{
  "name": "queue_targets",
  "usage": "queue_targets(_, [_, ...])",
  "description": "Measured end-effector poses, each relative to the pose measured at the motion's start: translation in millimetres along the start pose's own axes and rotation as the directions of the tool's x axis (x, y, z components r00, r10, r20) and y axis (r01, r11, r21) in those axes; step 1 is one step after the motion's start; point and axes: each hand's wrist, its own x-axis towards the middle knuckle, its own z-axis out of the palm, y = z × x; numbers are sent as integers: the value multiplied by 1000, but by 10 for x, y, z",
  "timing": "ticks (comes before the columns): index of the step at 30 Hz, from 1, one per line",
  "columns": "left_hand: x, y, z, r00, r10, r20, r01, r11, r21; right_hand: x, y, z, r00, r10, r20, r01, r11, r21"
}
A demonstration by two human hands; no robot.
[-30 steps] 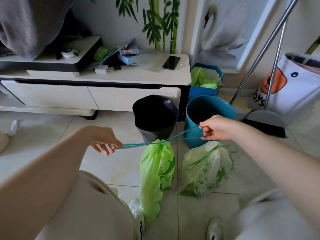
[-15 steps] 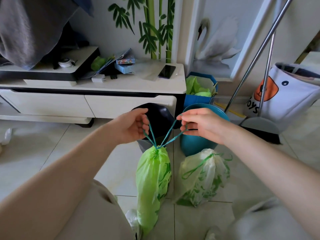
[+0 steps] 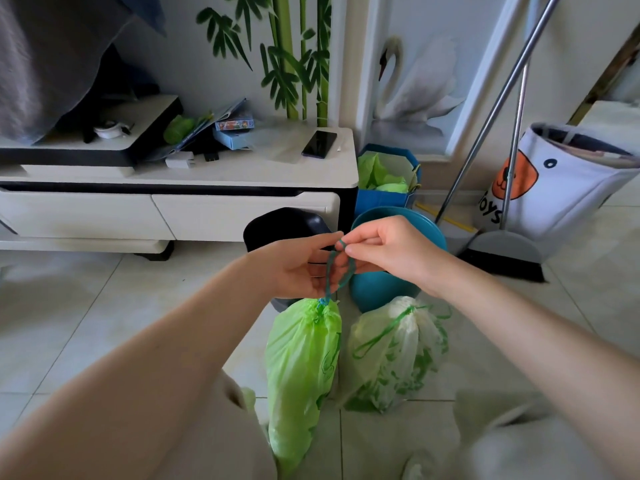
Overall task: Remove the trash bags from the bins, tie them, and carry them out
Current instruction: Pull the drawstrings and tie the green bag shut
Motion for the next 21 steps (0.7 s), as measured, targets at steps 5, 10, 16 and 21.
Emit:
queue_targets(5, [137,1,58,981,172,-91,-183,976,-122,-43,125,-120,991,76,113,-74,997,-20])
queue_targets(10, [235,9,71,949,268,-168,-298,936,-189,-60,417,-324,973,201,113,-209,976,62])
queue_targets(16, [270,15,149,923,340,-179,-359,929,-89,-12,1058,-683,937,335,-101,-347,855,-385])
queue_targets(21, [276,42,150,922,364,-132,-370,929,-20,-20,1508,-916,917,373,-143,-364,632,-685])
